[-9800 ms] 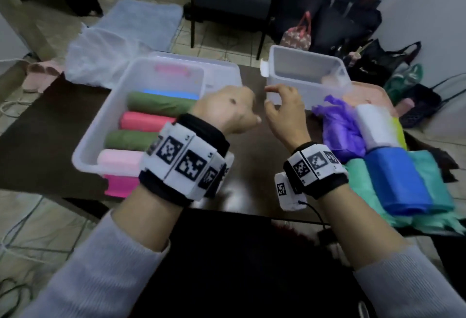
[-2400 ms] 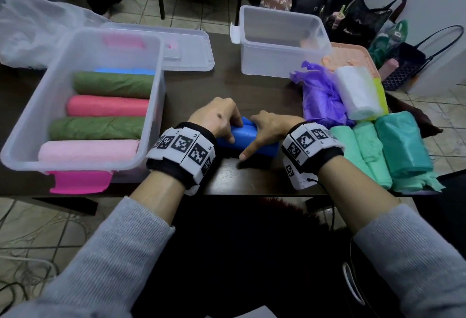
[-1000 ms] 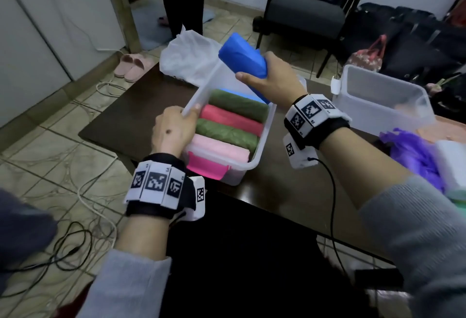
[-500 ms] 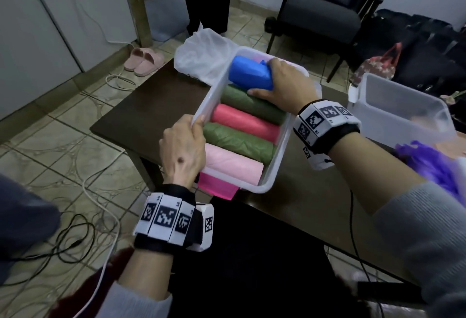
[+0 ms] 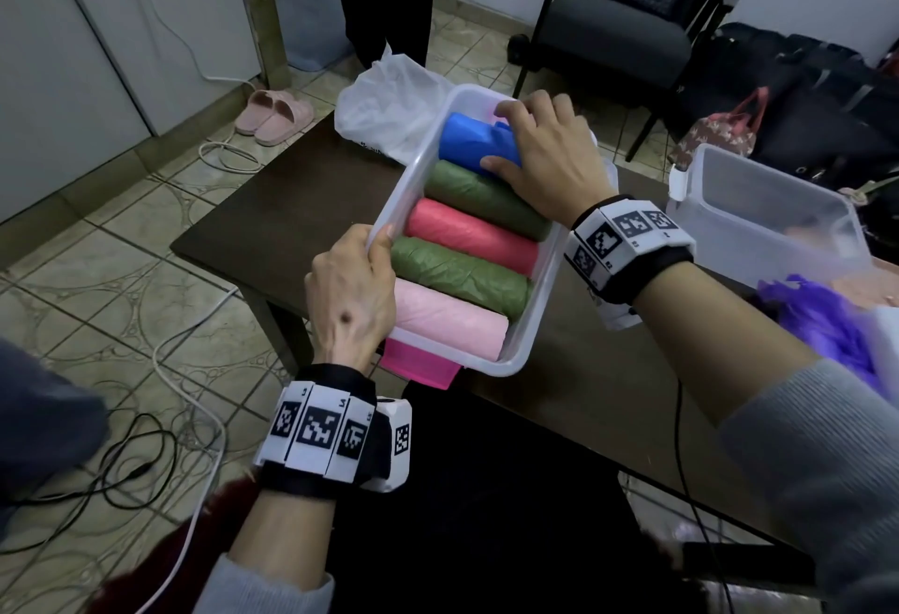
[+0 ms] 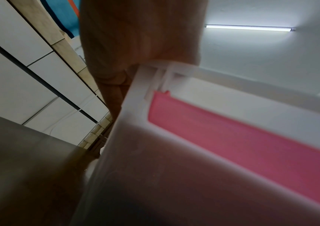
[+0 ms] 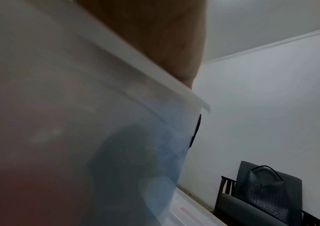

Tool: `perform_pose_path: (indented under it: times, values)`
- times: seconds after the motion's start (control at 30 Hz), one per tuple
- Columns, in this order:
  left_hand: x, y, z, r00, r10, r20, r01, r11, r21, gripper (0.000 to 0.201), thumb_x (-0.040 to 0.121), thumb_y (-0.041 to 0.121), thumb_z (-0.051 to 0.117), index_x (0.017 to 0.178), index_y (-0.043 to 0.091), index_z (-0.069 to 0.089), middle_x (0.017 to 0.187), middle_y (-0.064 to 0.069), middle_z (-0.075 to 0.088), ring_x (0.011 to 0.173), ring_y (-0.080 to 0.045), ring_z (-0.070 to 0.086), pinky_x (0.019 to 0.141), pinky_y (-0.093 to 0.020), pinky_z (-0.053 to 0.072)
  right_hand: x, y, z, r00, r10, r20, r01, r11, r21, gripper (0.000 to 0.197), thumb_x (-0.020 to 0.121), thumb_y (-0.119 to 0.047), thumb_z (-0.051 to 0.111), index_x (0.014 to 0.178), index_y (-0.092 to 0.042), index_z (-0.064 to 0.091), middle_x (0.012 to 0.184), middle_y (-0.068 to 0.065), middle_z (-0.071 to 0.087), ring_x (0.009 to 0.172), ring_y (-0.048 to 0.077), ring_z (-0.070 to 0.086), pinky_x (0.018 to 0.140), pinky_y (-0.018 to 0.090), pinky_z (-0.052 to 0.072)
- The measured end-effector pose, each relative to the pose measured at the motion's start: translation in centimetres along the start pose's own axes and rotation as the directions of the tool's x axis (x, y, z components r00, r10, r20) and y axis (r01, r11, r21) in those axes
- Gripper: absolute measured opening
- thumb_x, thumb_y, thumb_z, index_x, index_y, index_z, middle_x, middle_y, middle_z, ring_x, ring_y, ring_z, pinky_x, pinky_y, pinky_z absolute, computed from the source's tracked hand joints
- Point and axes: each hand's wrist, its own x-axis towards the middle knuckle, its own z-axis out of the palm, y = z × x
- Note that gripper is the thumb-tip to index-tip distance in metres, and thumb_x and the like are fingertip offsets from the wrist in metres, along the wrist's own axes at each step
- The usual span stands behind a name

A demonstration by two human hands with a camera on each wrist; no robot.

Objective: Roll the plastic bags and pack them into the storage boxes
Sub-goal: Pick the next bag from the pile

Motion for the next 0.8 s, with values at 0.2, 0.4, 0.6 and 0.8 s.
perform_pose_path:
  times: [0.2, 0.4, 0.6, 0.8]
  values:
    - [0.0, 0.0, 0.0, 1.0, -0.004, 0.014, 0.004, 1.0, -0.004, 0.03, 0.099, 0.035, 0.039, 0.079, 0.015, 0.049, 0.065, 0.0, 0.046, 0.067, -0.025, 0.041, 0.064, -0.031, 0.026, 0.8, 0.0, 0.3, 0.978, 0.074, 0.194, -0.109, 0.979, 0.172, 0.052, 0.097, -0.027, 0.045, 0.146, -0.019, 0.03, 0.135, 0.016, 0.041, 0.122, 0.036, 0.039, 0.103, 0.039, 0.029]
    - [0.0, -0.1, -0.1, 1.0, -0.002, 0.013, 0.002, 1.0, -0.02, 0.03, 0.099, 0.036, 0.04, 0.08, 0.015, 0.051, 0.063, 0.001, 0.046, 0.067, -0.027, 0.044, 0.063, -0.032, 0.028, 0.9, 0.1, 0.7, 0.976, 0.083, 0.199, -0.128, 0.966, 0.226, 0.046, 0.099, -0.029, 0.037, 0.144, -0.018, 0.032, 0.132, 0.015, 0.046, 0.122, 0.035, 0.039, 0.103, 0.041, 0.031]
    - [0.4, 0.4, 0.0, 1.0, -0.019, 0.023, 0.018, 1.0, 0.006, 0.03, 0.099, 0.033, 0.04, 0.076, 0.014, 0.046, 0.068, -0.003, 0.049, 0.069, -0.028, 0.043, 0.065, -0.033, 0.028, -0.7, -0.4, 1.5, 0.987, 0.139, -0.083, -0.123, 0.978, 0.166, 0.045, 0.098, -0.033, 0.037, 0.14, -0.018, 0.039, 0.137, 0.006, 0.045, 0.131, 0.028, 0.031, 0.108, 0.04, 0.02]
    - [1.2, 1.0, 0.2, 0.998, -0.022, 0.066, 0.02, 0.999, 0.04, 0.033, 0.099, 0.034, 0.04, 0.089, 0.011, 0.06, 0.082, -0.013, 0.061, 0.085, -0.038, 0.056, 0.069, -0.034, 0.031, -2.9, -0.9, 1.9, 0.725, 0.648, 0.233, -0.566, 0.368, 0.738, 0.052, 0.101, -0.021, 0.032, 0.146, -0.001, 0.017, 0.146, 0.016, 0.032, 0.133, 0.027, 0.033, 0.107, 0.03, 0.025]
